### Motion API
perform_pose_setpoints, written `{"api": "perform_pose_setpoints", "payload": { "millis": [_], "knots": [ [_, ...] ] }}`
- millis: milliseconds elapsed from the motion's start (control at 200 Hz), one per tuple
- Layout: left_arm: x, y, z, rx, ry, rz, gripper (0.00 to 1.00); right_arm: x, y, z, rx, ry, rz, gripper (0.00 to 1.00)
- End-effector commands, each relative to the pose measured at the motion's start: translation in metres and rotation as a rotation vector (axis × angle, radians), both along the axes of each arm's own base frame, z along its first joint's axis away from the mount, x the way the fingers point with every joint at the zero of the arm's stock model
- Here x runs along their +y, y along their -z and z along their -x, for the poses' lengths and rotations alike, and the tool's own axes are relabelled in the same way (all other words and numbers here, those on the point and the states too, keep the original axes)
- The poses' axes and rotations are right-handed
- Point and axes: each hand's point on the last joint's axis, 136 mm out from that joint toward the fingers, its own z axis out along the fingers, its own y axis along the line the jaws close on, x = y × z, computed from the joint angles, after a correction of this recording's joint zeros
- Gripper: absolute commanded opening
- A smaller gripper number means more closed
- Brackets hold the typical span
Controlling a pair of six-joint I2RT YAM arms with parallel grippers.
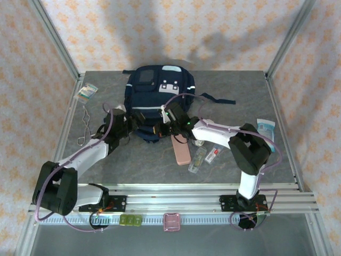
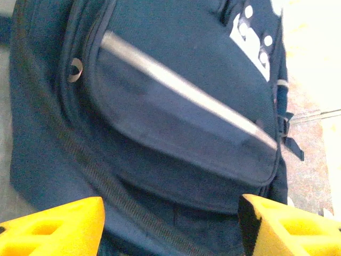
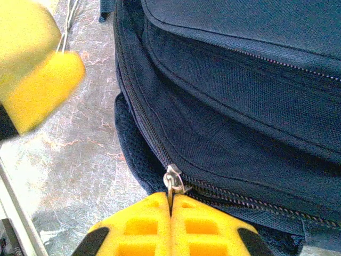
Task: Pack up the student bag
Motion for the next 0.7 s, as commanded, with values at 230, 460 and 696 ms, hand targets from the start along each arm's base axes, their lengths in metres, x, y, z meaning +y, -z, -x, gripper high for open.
{"api": "perform_pose_setpoints", "payload": {
  "millis": [230, 460, 696],
  "knots": [
    [-0.016, 0.028, -0.002, 0.11, -0.101, 0.084, 0.74, 0.02, -0.024, 0.001, -0.043, -0.055, -0.082, 0.0],
    [-0.022, 0.044, -0.025, 0.133, -0.119, 0.081, 0.61, 0.021, -0.006, 0.014, -0.022, -0.083, -0.042, 0.0],
    [-0.028, 0.063, -0.026, 0.175, -0.085, 0.078, 0.0, 0.008, 0.006, 0.016, -0.024, -0.066, 0.041, 0.0]
  ]
}}
